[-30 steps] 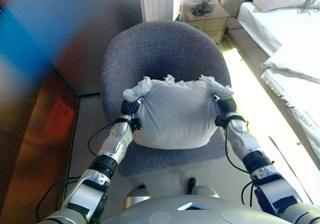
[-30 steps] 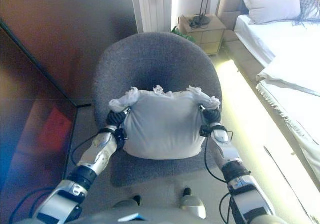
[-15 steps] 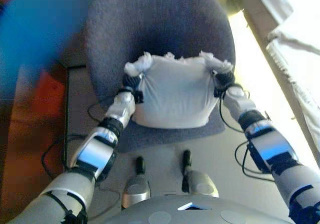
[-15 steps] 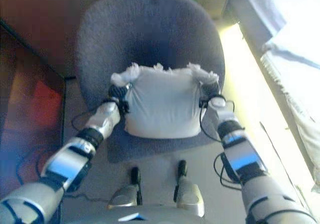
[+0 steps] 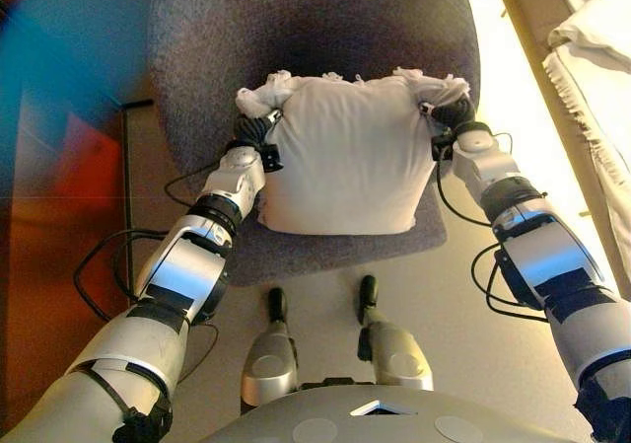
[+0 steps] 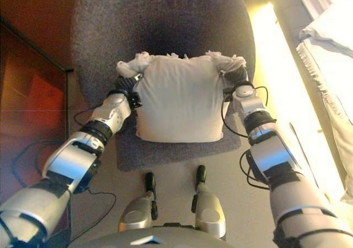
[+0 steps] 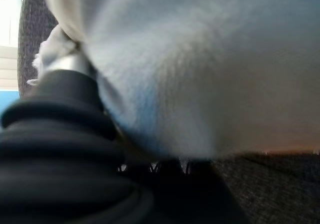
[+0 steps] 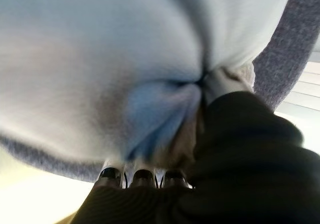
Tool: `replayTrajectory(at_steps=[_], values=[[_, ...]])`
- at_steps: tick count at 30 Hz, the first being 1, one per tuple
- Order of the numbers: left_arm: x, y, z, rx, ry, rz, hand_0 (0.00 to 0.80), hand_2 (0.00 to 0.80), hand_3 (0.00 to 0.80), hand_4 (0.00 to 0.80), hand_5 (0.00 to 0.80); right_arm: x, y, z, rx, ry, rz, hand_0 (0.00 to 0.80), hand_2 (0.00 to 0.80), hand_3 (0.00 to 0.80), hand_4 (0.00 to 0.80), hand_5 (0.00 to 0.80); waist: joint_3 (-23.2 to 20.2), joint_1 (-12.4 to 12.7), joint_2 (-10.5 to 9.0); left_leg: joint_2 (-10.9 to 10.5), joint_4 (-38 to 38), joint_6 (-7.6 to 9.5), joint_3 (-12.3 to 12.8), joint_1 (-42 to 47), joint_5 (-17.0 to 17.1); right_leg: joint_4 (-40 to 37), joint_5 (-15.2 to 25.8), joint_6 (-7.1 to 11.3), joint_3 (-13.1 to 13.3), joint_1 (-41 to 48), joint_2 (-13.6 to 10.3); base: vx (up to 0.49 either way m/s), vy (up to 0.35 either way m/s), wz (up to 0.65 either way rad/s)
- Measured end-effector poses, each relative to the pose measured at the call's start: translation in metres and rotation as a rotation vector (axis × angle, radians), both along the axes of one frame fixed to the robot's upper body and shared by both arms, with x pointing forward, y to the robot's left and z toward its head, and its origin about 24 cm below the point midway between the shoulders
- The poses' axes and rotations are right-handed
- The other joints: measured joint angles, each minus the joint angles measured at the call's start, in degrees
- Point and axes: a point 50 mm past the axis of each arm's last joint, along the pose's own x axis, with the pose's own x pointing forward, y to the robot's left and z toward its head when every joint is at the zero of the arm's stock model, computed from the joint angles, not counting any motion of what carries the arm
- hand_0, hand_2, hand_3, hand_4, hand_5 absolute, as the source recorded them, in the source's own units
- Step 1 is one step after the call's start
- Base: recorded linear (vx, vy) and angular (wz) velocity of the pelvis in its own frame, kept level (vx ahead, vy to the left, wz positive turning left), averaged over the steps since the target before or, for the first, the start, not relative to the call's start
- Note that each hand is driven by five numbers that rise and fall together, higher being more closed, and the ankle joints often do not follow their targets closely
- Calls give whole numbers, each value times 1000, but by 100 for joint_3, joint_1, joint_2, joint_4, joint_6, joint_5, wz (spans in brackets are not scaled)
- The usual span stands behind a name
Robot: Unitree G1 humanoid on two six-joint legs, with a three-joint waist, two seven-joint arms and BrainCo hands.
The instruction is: Pick up the cushion and take it to the sofa
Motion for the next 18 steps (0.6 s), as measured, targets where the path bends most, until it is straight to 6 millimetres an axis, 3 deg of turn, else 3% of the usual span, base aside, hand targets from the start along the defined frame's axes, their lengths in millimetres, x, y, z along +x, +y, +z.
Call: replayTrajectory(at_steps=[12, 18], values=[[0, -20, 14, -53, -65, -48, 0, 0, 0, 0, 0, -1, -8, 13, -42, -84, -104, 0, 0, 0, 0, 0, 123, 0, 190, -25, -1, 14, -94, -2, 12, -1, -9, 12, -55, 38, -25, -1, 42, 3], [0, -19, 14, -54, -75, -40, 0, 0, 0, 0, 0, 0, -8, 18, -40, -115, -93, 0, 0, 0, 0, 0, 127, 0, 197, -29, -2, 16, -106, 0, 13, -1, -11, 14, -75, 49, -29, 11, 9, 0]])
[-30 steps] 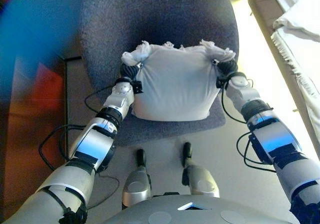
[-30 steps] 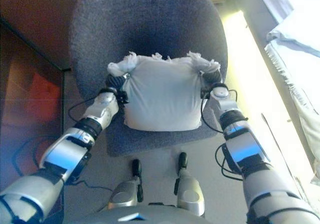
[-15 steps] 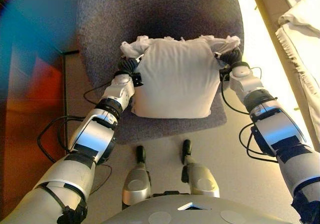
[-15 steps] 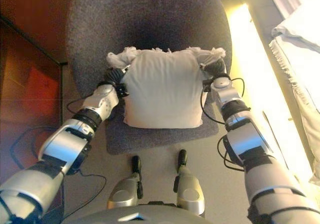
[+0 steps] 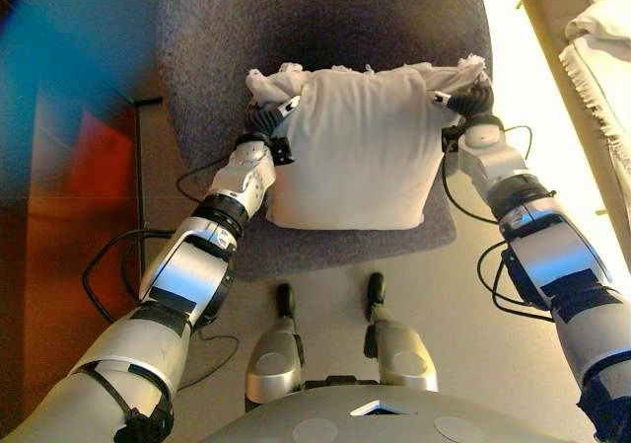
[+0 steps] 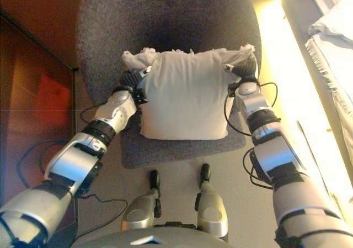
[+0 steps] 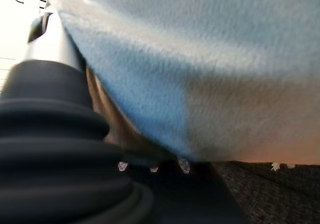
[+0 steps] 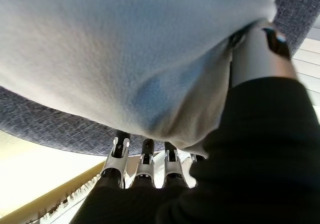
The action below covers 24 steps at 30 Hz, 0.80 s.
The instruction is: Pick up the cushion and take it to the sofa
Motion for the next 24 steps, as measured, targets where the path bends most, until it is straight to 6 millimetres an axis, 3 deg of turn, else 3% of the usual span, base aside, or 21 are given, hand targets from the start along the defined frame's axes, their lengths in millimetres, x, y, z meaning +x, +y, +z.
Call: replayTrajectory(at_steps=[8, 13, 20, 24], values=[[-6, 2, 19, 80, -188, 48, 0, 0, 0, 0, 0, -5, 4, 6, 39, -117, 12, 0, 0, 0, 0, 0, 13, 12, -3, -1, -3, 3, -22, 13, 4, -2, -14, 6, -63, 52, -10, 31, 13, 4], [-15, -7, 57, 92, -454, 86, 0, 0, 0, 0, 0, -9, 2, 15, 49, -219, -39, 0, 0, 0, 0, 0, 136, 23, -2, -1, -2, 5, -63, 25, 7, -2, -13, 4, -85, 86, -8, 18, -5, 3], [-31, -14, 91, 57, -675, 45, 0, 0, 0, 0, 0, -20, 2, 76, 53, -539, -8, 0, 0, 0, 0, 0, 136, 19, -4, 2, -4, -9, -162, 245, -24, -2, -95, 21, -168, 353, -5, 66, 15, 6], [-47, -16, 87, 23, -709, 2, 0, 0, 0, 0, 0, -33, 7, 81, 28, -620, 25, 0, 0, 0, 0, 0, 133, 25, -5, 7, -4, -9, -188, 408, -63, -3, -156, 30, -210, 538, -4, 126, 14, 7]])
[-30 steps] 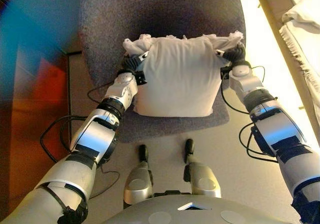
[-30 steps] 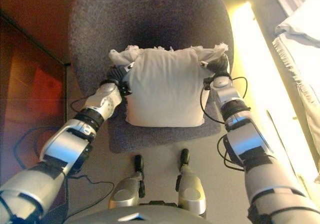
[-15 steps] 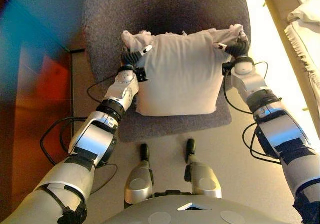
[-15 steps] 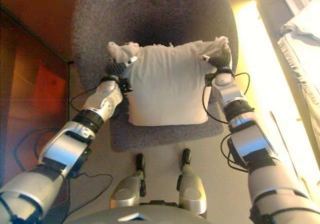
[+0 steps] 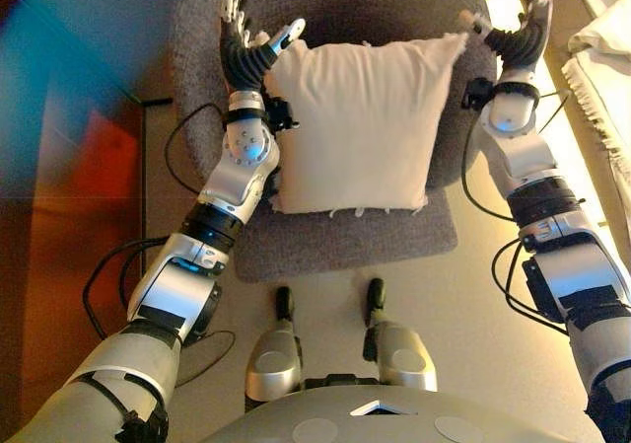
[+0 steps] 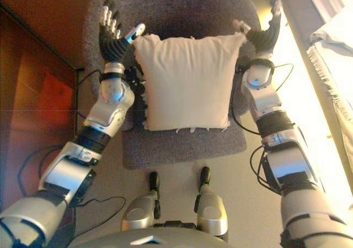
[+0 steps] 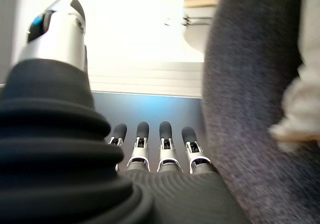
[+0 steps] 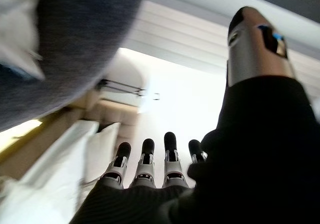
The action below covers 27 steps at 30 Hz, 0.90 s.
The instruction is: Pick up the cushion and take it to the sofa
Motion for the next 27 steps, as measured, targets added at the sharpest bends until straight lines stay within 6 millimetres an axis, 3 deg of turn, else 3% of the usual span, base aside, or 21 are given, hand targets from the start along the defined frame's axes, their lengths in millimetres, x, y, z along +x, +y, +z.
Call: replayTrajectory(at_steps=[4, 10, 15, 19, 23, 27], values=[[-4, 6, -18, 20, 49, -6, 0, 0, 0, 0, 0, -3, -3, -12, -17, 30, -10, 0, 0, 0, 0, 0, -22, 1, 1, -6, 0, 29, -18, 134, -37, 0, -28, 11, -9, 153, -11, 123, 21, 3], [-5, 9, -24, 30, 69, -5, 0, 0, 0, 0, 0, -3, -3, -18, -25, 52, 3, 0, 0, 0, 0, 0, -251, 9, 9, -10, 0, 16, -36, 200, -29, -1, -35, 12, -20, 225, -15, 37, 27, 1], [-9, 11, -34, 26, 92, -4, 0, 0, 0, 0, 0, -10, -6, -35, -42, 86, -6, 0, 0, 0, 0, 0, -510, 16, 25, -5, -11, 34, -42, 197, -40, -3, -42, 10, -36, 225, -17, 0, 0, 0], [-38, 32, -61, -47, 127, 26, 0, 0, 0, 0, 0, -49, -10, -57, -51, 49, 5, 0, 0, 0, 0, 0, -640, 5, 73, 18, -24, 18, -48, 242, -69, -2, -90, 7, -45, 285, 1, 65, 31, 2], [-87, 69, -117, -37, 278, 116, 0, 0, 0, 0, 0, -104, -39, -121, -56, 229, -65, 0, 0, 0, 0, 0, -705, 10, 80, 27, -30, 14, -54, 509, -170, -9, -210, 40, -86, 569, -3, 7, 31, 5], [-130, 104, -152, -34, 414, 235, 0, 0, 0, 0, 0, -148, -56, -169, 21, 407, -150, 0, 0, 0, 0, 0, -816, 8, 45, 34, -32, 28, -51, 546, -205, -8, -260, 79, -112, 615, -12, -33, 24, 2]])
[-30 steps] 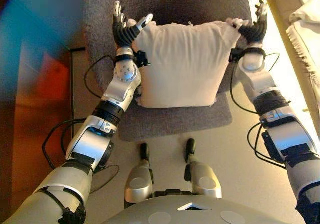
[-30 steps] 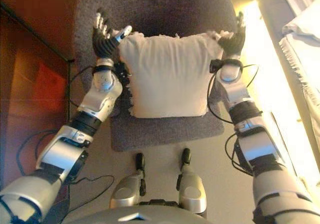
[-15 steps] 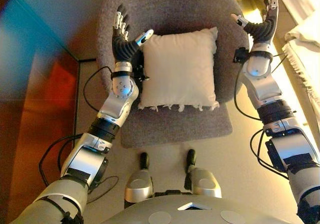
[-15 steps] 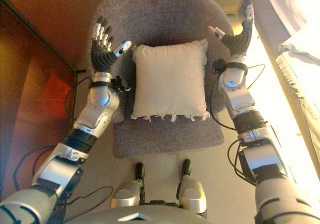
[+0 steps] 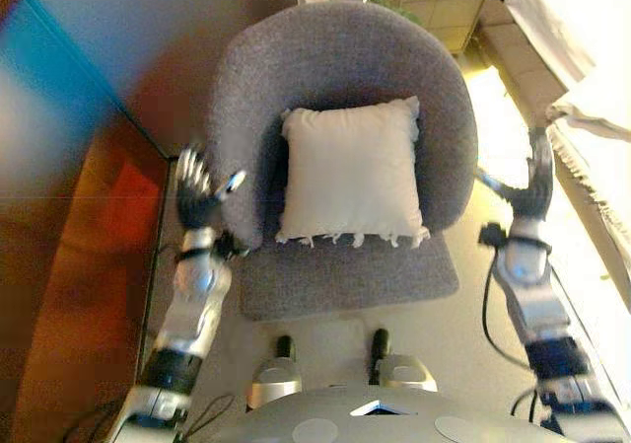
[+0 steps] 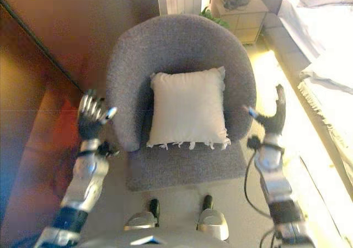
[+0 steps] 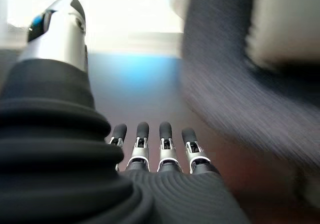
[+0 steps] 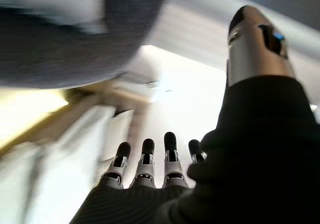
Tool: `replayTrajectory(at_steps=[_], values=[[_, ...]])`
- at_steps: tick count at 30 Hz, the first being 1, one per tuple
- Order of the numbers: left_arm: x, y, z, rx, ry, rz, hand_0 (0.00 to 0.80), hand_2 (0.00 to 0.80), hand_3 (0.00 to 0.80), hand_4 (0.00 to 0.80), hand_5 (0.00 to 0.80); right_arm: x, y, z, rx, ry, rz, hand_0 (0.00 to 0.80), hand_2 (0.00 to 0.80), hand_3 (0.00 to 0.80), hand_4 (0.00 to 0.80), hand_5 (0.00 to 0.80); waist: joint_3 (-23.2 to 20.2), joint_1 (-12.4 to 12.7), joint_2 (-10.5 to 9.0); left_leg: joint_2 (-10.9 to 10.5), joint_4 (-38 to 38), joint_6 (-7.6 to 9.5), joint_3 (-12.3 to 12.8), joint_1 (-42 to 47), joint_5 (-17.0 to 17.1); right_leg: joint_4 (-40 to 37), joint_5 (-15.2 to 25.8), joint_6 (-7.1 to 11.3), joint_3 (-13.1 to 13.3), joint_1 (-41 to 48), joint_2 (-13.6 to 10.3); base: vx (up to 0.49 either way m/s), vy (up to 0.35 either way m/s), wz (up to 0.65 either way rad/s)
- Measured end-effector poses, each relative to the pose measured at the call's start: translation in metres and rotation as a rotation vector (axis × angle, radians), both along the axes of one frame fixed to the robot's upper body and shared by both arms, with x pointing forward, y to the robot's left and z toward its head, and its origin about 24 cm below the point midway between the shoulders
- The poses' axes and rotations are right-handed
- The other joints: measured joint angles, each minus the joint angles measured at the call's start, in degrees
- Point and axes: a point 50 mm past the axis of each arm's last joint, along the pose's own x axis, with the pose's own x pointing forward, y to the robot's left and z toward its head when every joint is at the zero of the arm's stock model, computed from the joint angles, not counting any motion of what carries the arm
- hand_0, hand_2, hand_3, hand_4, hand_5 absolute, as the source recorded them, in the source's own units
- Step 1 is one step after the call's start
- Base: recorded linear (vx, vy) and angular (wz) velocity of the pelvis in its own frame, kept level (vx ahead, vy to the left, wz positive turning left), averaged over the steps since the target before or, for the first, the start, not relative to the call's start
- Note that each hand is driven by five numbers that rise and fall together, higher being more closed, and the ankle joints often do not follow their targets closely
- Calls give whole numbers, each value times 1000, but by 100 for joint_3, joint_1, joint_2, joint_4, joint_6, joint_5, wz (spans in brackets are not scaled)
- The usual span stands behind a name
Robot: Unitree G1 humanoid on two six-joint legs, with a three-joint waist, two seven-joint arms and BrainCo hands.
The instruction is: Pick up the cushion and take it to the sofa
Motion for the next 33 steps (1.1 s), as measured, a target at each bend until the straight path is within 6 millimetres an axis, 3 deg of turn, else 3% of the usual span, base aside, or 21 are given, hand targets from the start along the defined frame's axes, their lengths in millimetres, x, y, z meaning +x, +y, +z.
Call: replayTrajectory(at_steps=[3, 6, 11, 15, 18, 21, 25, 33], values=[[-22, 13, -18, 3, 84, 66, 0, 0, 0, 0, 0, -24, -2, -24, 41, 98, -48, 0, 0, 0, 0, 0, -111, 1, -19, 13, -3, -1, 2, 61, -26, -3, -43, -6, -10, 94, -14, -65, 16, 1], [-34, 21, -39, 3, 186, 108, 0, 0, 0, 0, 0, -36, -5, -48, 81, 201, -78, 0, 0, 0, 0, 0, -278, 3, -79, 17, -3, 1, 2, 125, -25, -3, -51, -17, -16, 155, -28, -77, 15, 1], [-67, 34, -98, 5, 492, 224, 0, 0, 0, 0, 0, -64, -12, -104, 211, 467, -209, 0, 0, 0, 0, 0, -537, 22, -180, 23, -5, -4, -10, 160, -33, -5, -62, -19, -20, 203, -31, -82, 9, 2], [-118, 39, -152, -9, 865, 305, 0, 0, 0, 0, 0, -103, -13, -152, 271, 762, -306, 0, 0, 0, 0, 0, -630, 21, -184, 22, -5, -4, -43, 154, -32, -10, -64, -22, -44, 213, -34, -72, 31, 4], [-169, 33, -187, -55, 1184, 309, 0, 0, 0, 0, 0, -150, -3, -189, 305, 1062, -304, 0, 0, 0, 0, 0, -732, 120, -164, 28, -4, -6, -64, 159, -35, -11, -87, -26, -62, 228, -27, -62, 24, 4], [-210, 22, -201, -101, 1449, 244, 0, 0, 0, 0, 0, -190, 17, -209, 365, 1325, -249, 0, 0, 0, 0, 0, -784, 168, -136, 34, -4, -9, -81, 148, -38, -9, -96, -31, -78, 225, -23, -47, 26, 2], [-242, 13, -206, -197, 1684, 212, 0, 0, 0, 0, 0, -211, 31, -216, 429, 1491, -223, 0, 0, 0, 0, 0, -867, 146, -103, 36, -4, -11, -76, 146, -39, -8, -97, -32, -76, 203, -24, -12, 40, -1], [-229, 9, -208, -261, 1686, 183, 0, 0, 0, 0, 0, -216, 30, -217, 434, 1528, -228, 0, 0, 0, 0, 0, -1016, 142, -104, 37, -4, -2, -72, 137, -33, -4, -97, -32, -73, 176, -23, -38, 36, -1]])
